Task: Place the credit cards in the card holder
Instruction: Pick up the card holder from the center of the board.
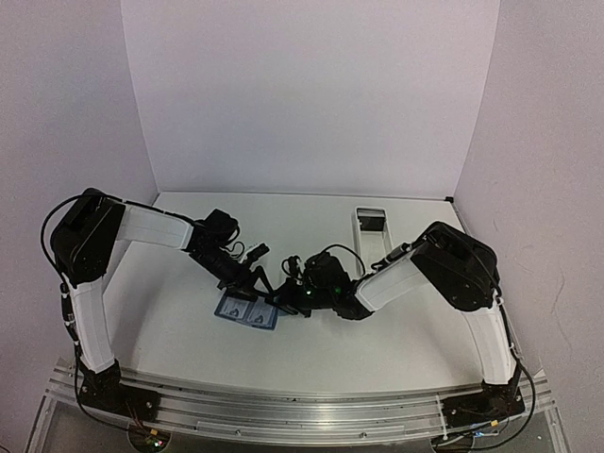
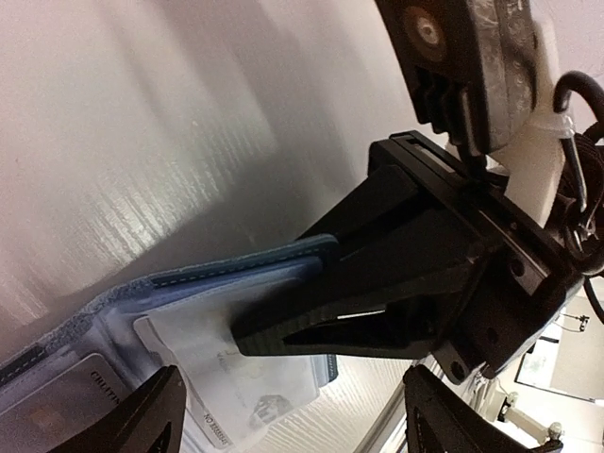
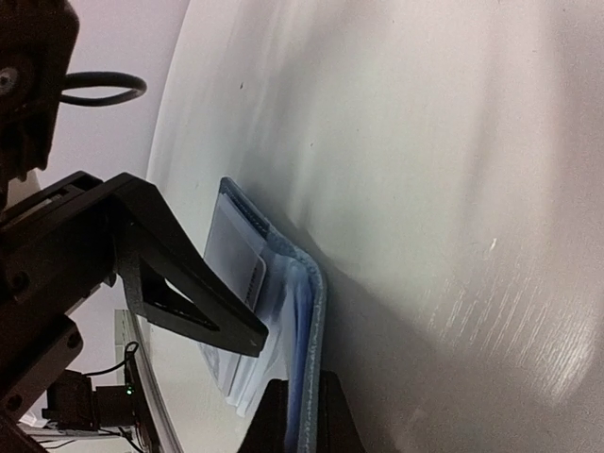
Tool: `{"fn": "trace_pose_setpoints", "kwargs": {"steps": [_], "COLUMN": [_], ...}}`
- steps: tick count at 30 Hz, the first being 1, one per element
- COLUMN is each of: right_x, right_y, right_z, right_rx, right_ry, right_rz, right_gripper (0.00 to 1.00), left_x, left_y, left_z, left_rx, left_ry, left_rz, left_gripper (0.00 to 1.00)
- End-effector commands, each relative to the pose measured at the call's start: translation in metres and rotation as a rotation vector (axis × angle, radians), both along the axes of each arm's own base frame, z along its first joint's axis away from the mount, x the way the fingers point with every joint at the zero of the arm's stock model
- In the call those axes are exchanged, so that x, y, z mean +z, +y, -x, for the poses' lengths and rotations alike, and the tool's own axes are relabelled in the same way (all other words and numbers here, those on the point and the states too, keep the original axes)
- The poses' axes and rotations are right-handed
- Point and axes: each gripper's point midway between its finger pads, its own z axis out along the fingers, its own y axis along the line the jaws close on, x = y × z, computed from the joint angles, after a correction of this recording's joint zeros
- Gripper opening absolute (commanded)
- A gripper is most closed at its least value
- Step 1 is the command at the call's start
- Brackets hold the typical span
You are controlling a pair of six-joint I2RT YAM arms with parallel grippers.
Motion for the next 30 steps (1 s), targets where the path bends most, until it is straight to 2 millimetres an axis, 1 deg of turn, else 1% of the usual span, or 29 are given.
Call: {"fn": "trace_pose_setpoints", "kwargs": {"steps": [1,4,5,7,8,9,10,11,13,16,18,20,21,22,23,24,25,26,27,28,29,30], "right_x": [-0.002,0.002,0.003,0.009,0.016,0.025,0.035,0.045,0.068,0.108,0.138,0.166,0.18,0.193,0.206,0.215,0.224,0.228,0.231,0.232,0.235,0.237], "right_y": [-0.011,-0.017,-0.019,-0.021,-0.02,-0.019,-0.018,-0.018,-0.018,-0.018,-0.018,-0.019,-0.018,-0.017,-0.017,-0.016,-0.016,-0.016,-0.016,-0.016,-0.014,-0.012], "right_z": [-0.002,-0.002,-0.001,0.0,0.001,0.001,0.0,-0.001,-0.004,-0.005,-0.001,0.006,0.01,0.014,0.019,0.02,0.022,0.02,0.017,0.015,0.015,0.014], "right_rx": [-0.038,-0.044,-0.042,-0.023,-0.009,0.012,0.026,0.037,0.06,0.105,0.146,0.188,0.213,0.238,0.26,0.267,0.27,0.26,0.245,0.231,0.226,0.224], "right_ry": [0.038,0.029,0.023,-0.007,-0.032,-0.072,-0.11,-0.151,-0.223,-0.315,-0.377,-0.431,-0.455,-0.478,-0.498,-0.51,-0.523,-0.529,-0.541,-0.553,-0.566,-0.578], "right_rz": [0.002,0.004,0.007,0.009,0.001,-0.009,-0.021,-0.031,-0.065,-0.166,-0.244,-0.314,-0.349,-0.382,-0.414,-0.436,-0.456,-0.46,-0.459,-0.457,-0.457,-0.458], "right_gripper": [0.0,0.0,0.0,0.0,0.0,0.0,0.0,0.0,0.0,0.0,0.0,0.0,0.0,0.0,0.0,0.0,0.0,0.0,0.0,0.0,0.0,0.0], "left_x": [0.052,0.076,0.087,0.107,0.111,0.109,0.109,0.103,0.085,0.065,0.056,0.053,0.054,0.057,0.063,0.076,0.09,0.108,0.132,0.149,0.168,0.182], "left_y": [-0.016,-0.015,-0.012,0.002,0.016,0.033,0.05,0.065,0.088,0.109,0.131,0.152,0.156,0.154,0.149,0.14,0.131,0.121,0.109,0.098,0.092,0.085], "left_z": [-0.007,-0.006,-0.007,-0.021,-0.035,-0.048,-0.061,-0.07,-0.074,-0.071,-0.079,-0.091,-0.094,-0.095,-0.094,-0.09,-0.086,-0.076,-0.064,-0.051,-0.039,-0.027], "left_rx": [-0.04,-0.065,-0.067,-0.008,0.062,0.14,0.213,0.273,0.317,0.371,0.464,0.533,0.528,0.506,0.466,0.415,0.369,0.306,0.222,0.153,0.092,0.038], "left_ry": [-0.084,-0.114,-0.135,-0.177,-0.194,-0.198,-0.209,-0.205,-0.206,-0.177,-0.156,-0.162,-0.184,-0.21,-0.235,-0.257,-0.275,-0.287,-0.333,-0.378,-0.429,-0.462], "left_rz": [0.114,0.174,0.199,0.233,0.23,0.214,0.203,0.175,0.105,0.039,0.017,0.027,0.046,0.066,0.105,0.175,0.243,0.324,0.415,0.471,0.526,0.57], "left_gripper": [0.81,0.85,0.87,0.92,0.95,0.99,1.0,1.0,1.0,1.0,0.99,0.94,0.93,0.91,0.89,0.88,0.88,0.9,0.93,0.97,0.99,0.99]}}
